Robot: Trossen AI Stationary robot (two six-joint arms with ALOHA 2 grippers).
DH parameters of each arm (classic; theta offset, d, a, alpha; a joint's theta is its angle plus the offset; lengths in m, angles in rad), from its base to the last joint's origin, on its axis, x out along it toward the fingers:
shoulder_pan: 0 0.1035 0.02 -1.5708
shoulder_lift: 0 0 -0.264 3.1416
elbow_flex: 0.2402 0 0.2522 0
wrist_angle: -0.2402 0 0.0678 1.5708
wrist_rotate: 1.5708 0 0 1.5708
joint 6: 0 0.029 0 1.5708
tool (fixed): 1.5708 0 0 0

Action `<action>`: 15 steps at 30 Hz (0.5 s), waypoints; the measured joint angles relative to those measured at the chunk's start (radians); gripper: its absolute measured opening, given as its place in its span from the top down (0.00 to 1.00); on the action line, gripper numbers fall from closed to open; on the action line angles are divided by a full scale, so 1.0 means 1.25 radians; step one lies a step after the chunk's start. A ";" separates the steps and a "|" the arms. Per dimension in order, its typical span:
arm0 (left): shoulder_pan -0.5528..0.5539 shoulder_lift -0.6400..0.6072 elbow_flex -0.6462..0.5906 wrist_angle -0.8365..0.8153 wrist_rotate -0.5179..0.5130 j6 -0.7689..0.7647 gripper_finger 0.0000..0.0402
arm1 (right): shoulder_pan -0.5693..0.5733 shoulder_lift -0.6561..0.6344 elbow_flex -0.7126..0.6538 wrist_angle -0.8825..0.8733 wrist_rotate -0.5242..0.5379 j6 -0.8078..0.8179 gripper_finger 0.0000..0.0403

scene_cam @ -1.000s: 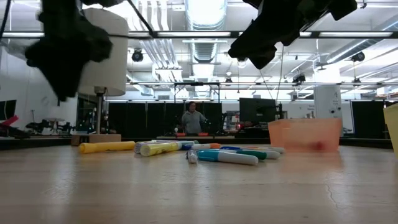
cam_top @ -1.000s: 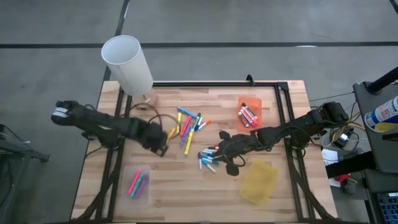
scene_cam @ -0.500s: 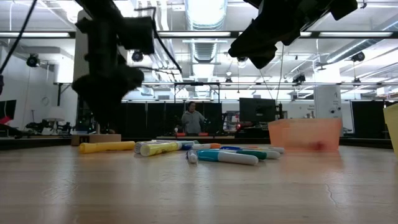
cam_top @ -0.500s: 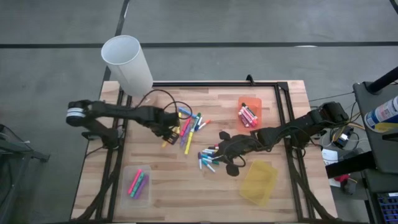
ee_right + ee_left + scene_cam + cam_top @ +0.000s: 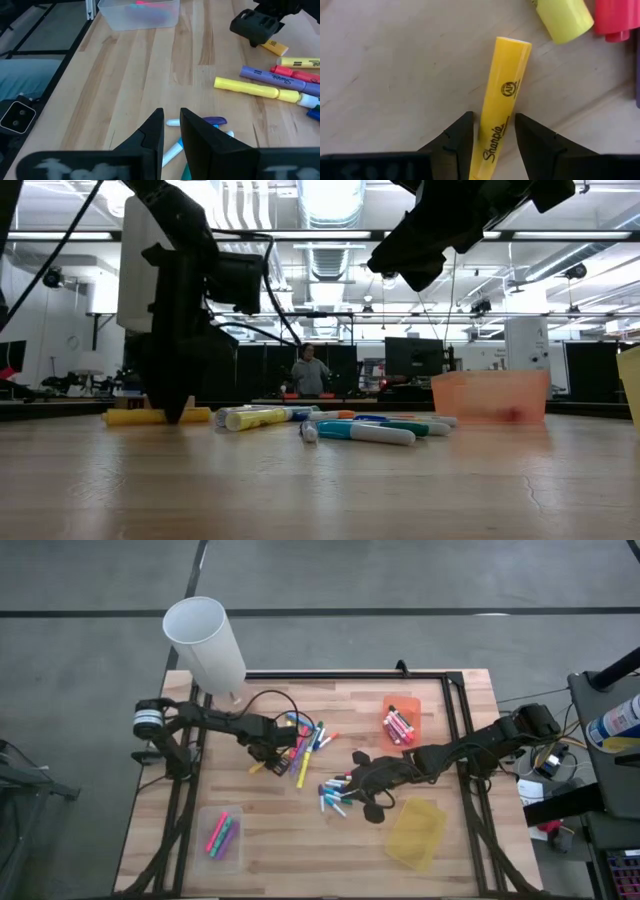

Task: Pick & Place Markers
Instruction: Put the yellow marker pen into the transparent bin

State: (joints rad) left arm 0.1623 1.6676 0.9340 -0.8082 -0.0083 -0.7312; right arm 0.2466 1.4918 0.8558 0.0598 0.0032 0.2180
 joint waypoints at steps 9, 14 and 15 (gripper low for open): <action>0.001 -0.013 -0.003 -0.002 -0.001 0.014 0.85 | 0.000 0.000 -0.003 -0.001 0.000 0.000 0.86; 0.000 -0.035 0.001 -0.034 0.005 0.015 0.89 | 0.000 0.000 -0.006 0.000 0.000 0.000 0.86; 0.000 -0.042 0.004 -0.052 0.004 0.016 0.89 | 0.000 0.000 -0.006 0.000 0.000 0.000 0.86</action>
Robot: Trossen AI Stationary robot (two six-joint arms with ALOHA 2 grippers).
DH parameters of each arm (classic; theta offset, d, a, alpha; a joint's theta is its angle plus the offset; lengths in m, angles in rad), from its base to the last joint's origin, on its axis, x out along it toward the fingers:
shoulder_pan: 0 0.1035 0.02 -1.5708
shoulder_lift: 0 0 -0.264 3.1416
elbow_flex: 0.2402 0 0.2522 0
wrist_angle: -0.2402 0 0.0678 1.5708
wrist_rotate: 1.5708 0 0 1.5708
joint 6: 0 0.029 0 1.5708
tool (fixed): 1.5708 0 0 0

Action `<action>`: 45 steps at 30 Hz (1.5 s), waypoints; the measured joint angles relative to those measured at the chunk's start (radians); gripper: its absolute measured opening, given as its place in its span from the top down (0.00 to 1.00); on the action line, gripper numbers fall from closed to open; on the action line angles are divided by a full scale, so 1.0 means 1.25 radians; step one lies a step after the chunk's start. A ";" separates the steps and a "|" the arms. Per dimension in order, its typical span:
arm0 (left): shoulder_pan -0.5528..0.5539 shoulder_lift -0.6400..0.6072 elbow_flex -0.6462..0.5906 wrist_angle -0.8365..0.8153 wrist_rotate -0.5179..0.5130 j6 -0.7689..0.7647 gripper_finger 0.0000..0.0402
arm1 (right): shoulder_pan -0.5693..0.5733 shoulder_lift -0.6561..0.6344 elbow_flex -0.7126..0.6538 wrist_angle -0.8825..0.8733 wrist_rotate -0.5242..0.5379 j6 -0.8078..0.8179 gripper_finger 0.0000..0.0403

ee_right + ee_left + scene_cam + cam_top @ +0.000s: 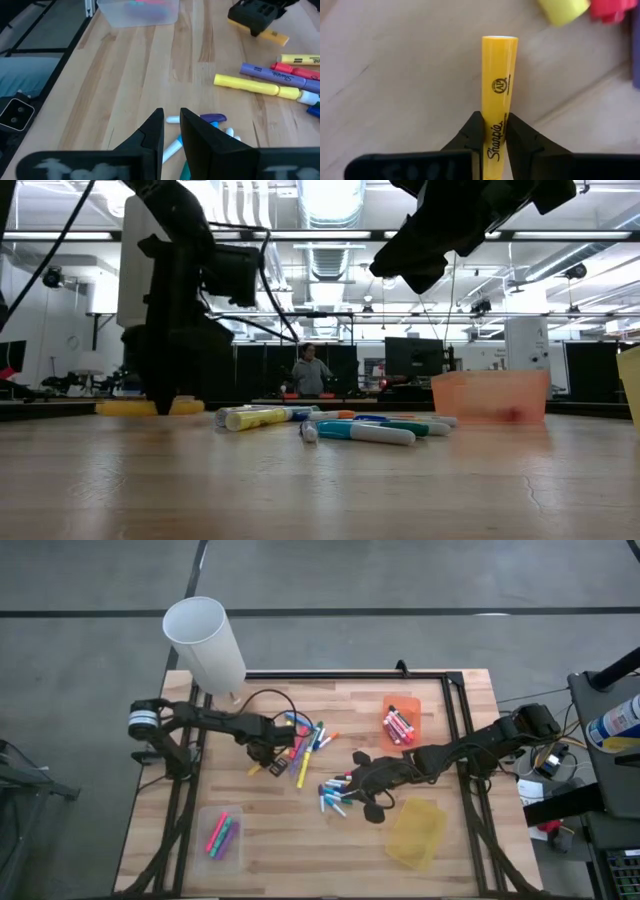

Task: Pick & Place Markers
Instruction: Put the yellow marker pen into the transparent bin

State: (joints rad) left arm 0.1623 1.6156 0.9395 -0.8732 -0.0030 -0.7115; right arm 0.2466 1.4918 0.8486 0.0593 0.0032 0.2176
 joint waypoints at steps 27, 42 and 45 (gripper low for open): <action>-0.573 -0.403 0.044 -0.215 -0.011 -0.799 0.88 | 0.000 0.000 -0.016 0.005 0.021 -0.006 0.86; -0.777 -0.210 0.044 -0.121 -0.005 -0.997 0.87 | 0.000 0.000 -0.016 0.006 0.021 0.009 0.86; -0.779 -0.168 0.044 -0.095 0.013 -0.984 0.87 | 0.000 0.000 -0.016 0.007 0.021 0.009 0.86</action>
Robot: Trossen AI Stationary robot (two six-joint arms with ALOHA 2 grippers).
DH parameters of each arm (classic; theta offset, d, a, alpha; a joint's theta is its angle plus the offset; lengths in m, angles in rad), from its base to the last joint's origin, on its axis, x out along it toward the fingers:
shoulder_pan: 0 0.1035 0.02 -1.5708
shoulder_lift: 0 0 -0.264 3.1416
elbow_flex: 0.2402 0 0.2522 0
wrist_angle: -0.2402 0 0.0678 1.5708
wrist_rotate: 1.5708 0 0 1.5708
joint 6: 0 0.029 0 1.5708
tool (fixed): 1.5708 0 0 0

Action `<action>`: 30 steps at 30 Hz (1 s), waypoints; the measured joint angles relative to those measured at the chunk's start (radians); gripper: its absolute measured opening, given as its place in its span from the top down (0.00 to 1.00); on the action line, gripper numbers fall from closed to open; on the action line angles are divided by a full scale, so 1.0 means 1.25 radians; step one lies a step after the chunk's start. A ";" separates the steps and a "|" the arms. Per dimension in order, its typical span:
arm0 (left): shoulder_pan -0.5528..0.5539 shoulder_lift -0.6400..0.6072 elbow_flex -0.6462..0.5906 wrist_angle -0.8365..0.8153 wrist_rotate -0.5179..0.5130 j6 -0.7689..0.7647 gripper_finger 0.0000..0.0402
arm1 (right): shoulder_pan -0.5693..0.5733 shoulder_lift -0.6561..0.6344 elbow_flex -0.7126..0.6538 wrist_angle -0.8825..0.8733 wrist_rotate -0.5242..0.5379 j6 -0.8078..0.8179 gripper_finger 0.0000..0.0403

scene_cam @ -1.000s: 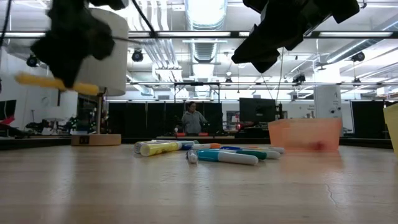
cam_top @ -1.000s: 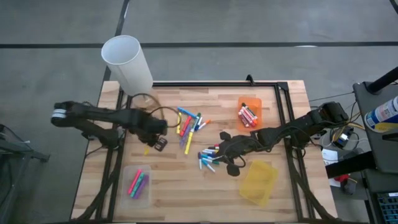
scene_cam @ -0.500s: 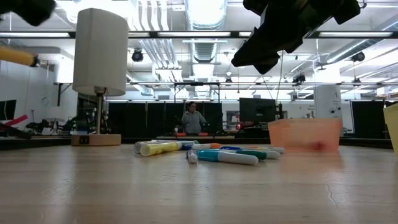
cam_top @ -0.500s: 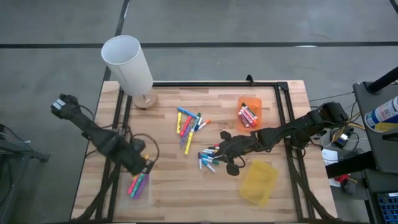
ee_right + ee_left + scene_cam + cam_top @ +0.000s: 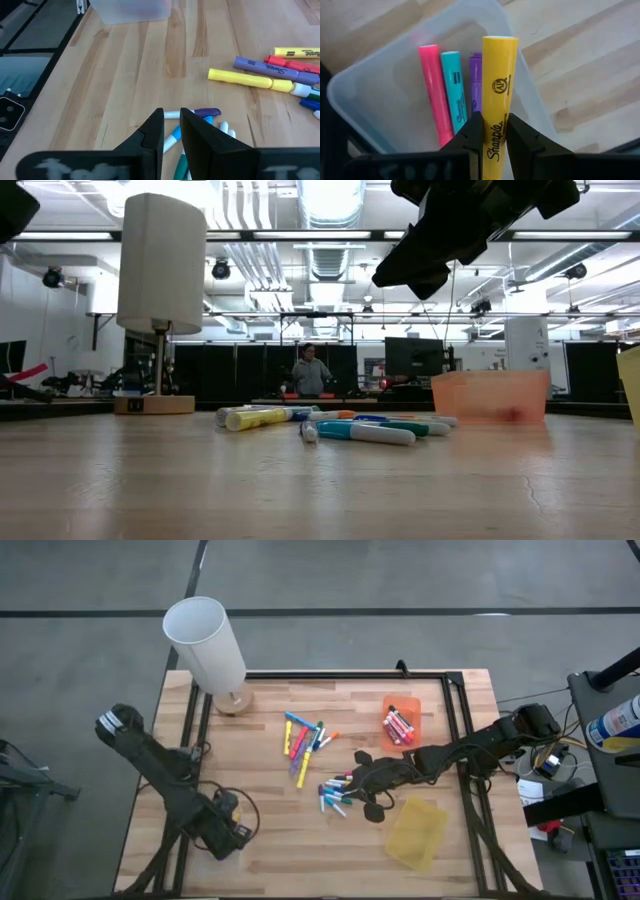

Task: Pick & Place Markers
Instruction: Put the yellow marker pen into the transparent bin

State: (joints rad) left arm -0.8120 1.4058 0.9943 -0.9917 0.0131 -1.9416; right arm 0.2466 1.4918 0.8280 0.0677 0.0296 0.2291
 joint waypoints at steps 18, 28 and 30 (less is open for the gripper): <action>0.000 0.095 -0.004 0.004 0.074 0.072 0.83 | 0.000 0.000 0.000 0.002 0.000 0.000 0.86; 0.003 0.091 -0.020 0.004 0.112 0.104 0.66 | 0.000 0.000 0.000 0.001 -0.001 0.000 0.86; 0.008 0.086 -0.018 -0.002 0.131 0.115 0.66 | 0.000 0.000 0.000 0.001 -0.001 0.000 0.86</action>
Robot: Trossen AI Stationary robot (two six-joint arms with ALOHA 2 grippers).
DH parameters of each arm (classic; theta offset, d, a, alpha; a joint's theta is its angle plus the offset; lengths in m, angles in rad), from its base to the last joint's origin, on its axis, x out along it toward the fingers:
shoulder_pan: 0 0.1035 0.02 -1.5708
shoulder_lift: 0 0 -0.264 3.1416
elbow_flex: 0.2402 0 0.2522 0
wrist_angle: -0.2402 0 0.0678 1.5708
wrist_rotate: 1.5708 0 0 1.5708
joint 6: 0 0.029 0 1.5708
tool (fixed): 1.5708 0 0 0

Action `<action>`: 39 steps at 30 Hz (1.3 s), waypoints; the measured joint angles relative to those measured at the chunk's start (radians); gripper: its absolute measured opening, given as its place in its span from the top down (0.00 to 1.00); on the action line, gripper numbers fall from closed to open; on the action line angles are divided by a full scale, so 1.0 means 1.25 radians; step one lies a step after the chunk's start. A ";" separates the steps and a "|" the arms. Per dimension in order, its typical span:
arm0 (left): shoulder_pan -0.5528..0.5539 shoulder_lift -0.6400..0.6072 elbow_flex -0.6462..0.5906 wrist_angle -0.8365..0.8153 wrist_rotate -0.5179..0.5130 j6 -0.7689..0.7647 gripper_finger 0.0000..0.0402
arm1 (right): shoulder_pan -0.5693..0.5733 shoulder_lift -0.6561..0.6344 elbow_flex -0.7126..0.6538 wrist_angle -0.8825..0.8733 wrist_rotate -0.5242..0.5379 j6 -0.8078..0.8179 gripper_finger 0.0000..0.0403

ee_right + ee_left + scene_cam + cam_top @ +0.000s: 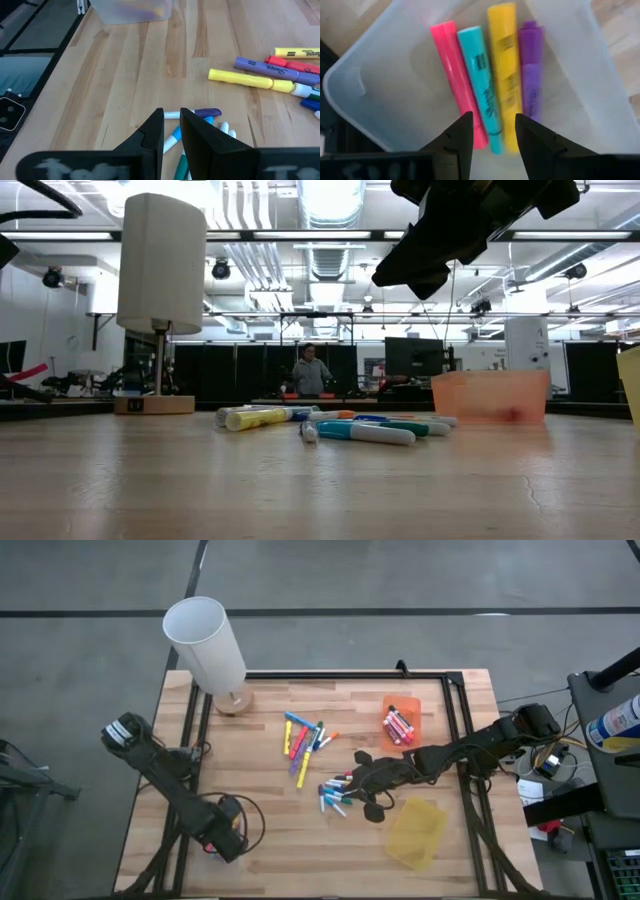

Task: Pick & Place Markers
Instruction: Put the yellow marker pen into the transparent bin

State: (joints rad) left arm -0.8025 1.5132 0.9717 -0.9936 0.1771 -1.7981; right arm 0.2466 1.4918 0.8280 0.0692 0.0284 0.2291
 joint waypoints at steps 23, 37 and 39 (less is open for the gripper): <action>0.357 -0.212 0.033 0.111 -0.244 0.327 0.65 | 0.000 0.000 0.000 0.021 0.000 0.000 0.86; 0.650 -0.105 0.032 0.352 -0.200 0.711 0.65 | 0.005 0.000 0.000 0.017 0.000 0.000 0.86; 0.667 -0.075 0.032 0.366 -0.200 0.711 0.65 | 0.008 0.000 0.000 0.017 0.000 0.000 0.86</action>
State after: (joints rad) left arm 0.0318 1.4192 1.0122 -0.5364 -0.0723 -0.9096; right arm 0.2569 1.4918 0.8280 0.0902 0.0280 0.2287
